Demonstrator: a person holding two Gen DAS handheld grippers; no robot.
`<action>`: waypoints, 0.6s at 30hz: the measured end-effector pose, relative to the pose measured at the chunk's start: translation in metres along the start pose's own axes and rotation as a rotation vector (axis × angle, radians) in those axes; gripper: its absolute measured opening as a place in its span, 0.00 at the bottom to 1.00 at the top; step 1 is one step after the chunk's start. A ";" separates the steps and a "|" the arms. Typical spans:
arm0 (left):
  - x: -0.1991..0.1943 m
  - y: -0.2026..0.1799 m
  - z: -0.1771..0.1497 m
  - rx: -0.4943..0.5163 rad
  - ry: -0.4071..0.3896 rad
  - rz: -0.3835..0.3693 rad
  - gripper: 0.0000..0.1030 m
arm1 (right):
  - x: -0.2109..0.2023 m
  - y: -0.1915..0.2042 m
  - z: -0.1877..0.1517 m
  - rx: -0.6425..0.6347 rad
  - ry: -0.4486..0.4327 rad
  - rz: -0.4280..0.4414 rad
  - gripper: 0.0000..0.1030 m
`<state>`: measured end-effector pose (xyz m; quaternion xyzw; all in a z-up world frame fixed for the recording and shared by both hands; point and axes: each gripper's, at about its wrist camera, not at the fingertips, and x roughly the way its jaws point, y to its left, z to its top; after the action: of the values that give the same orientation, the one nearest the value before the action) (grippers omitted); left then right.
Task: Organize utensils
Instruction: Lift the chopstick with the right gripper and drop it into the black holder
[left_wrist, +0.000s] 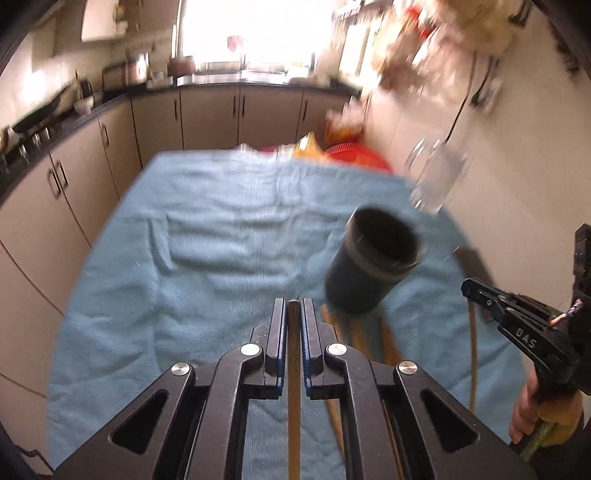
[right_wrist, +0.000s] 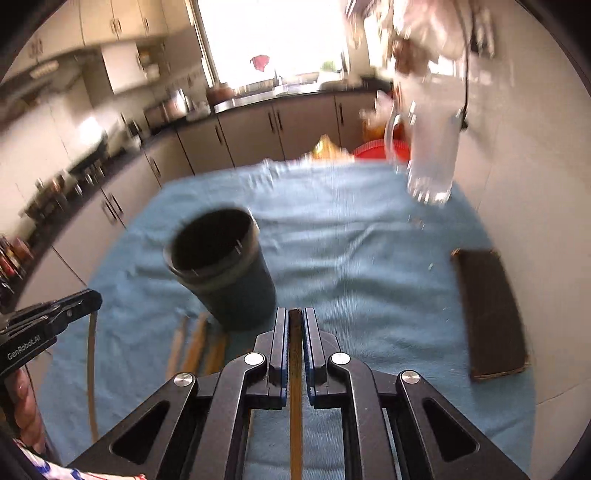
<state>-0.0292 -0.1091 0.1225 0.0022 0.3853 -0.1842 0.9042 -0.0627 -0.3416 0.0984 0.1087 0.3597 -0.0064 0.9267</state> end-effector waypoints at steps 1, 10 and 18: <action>-0.009 -0.001 0.001 0.002 -0.023 -0.001 0.06 | -0.007 0.001 0.002 0.002 -0.016 0.004 0.07; -0.104 -0.028 0.002 0.023 -0.241 -0.053 0.06 | -0.080 0.012 0.001 -0.007 -0.161 0.027 0.07; -0.140 -0.043 0.030 0.012 -0.354 -0.108 0.06 | -0.120 0.020 0.035 -0.004 -0.286 0.066 0.07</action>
<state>-0.1119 -0.1074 0.2475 -0.0456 0.2185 -0.2322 0.9467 -0.1265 -0.3375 0.2069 0.1167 0.2203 0.0093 0.9684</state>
